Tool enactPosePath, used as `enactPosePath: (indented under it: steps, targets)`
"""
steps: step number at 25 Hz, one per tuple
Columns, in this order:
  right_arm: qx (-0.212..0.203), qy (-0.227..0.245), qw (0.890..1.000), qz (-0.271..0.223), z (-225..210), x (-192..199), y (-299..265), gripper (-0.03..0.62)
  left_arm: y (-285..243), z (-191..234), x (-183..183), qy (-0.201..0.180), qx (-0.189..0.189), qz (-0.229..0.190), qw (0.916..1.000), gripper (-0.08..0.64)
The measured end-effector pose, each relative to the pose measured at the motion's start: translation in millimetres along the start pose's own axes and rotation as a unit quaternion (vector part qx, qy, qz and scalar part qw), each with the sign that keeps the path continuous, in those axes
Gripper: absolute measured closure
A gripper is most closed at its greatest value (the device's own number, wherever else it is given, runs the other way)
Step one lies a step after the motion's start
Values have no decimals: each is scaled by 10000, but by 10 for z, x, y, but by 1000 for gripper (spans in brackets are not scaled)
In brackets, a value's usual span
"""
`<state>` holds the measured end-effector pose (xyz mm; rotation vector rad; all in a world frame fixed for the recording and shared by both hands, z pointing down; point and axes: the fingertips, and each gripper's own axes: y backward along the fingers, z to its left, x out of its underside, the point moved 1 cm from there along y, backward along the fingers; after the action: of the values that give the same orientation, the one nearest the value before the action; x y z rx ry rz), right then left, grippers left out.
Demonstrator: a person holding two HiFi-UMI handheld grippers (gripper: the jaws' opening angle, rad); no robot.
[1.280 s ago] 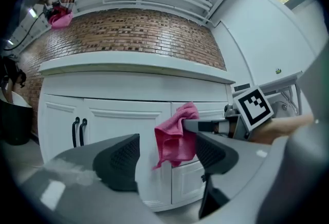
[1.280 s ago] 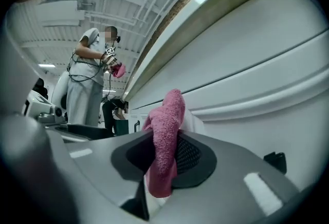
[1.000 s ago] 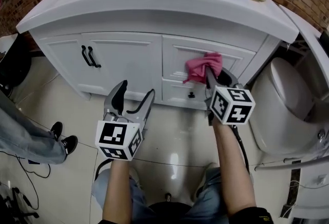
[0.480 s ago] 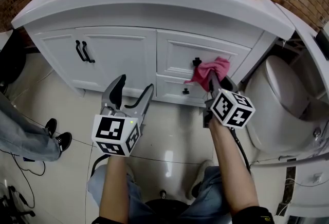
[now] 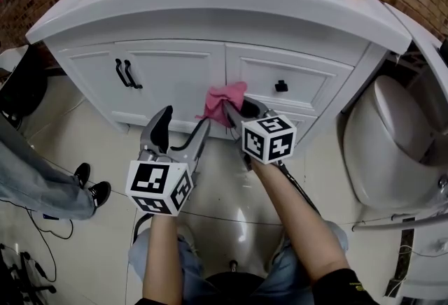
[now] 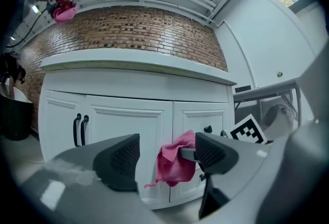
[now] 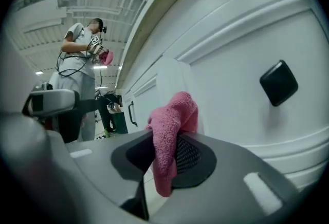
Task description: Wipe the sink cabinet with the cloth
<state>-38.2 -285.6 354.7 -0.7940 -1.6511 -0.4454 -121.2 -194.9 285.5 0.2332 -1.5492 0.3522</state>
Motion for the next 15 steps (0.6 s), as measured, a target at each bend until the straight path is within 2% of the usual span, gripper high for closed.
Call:
enactPosePath:
  steps: [2, 5, 8, 11, 15]
  targets:
    - [640, -104, 9979, 71, -285, 86, 114, 512, -12, -13, 9, 1, 30, 13, 10000, 221]
    - [1783, -30, 9838, 198, -889, 206, 562, 512, -6, -46, 34, -70, 122, 81, 9999, 219]
    - [2470, -71, 9690, -18, -1261, 135, 1070, 512, 39, 7, 14, -181, 124, 104, 9997, 219]
    - [3055, -436, 9506, -351, -1577, -7, 1549, 512, 78, 91, -28, -149, 82, 54, 9998, 219]
    - [3279, -1065, 9365, -637, -1720, -22, 1768, 512, 103, 82, -32, -183, 89, 43, 9998, 219]
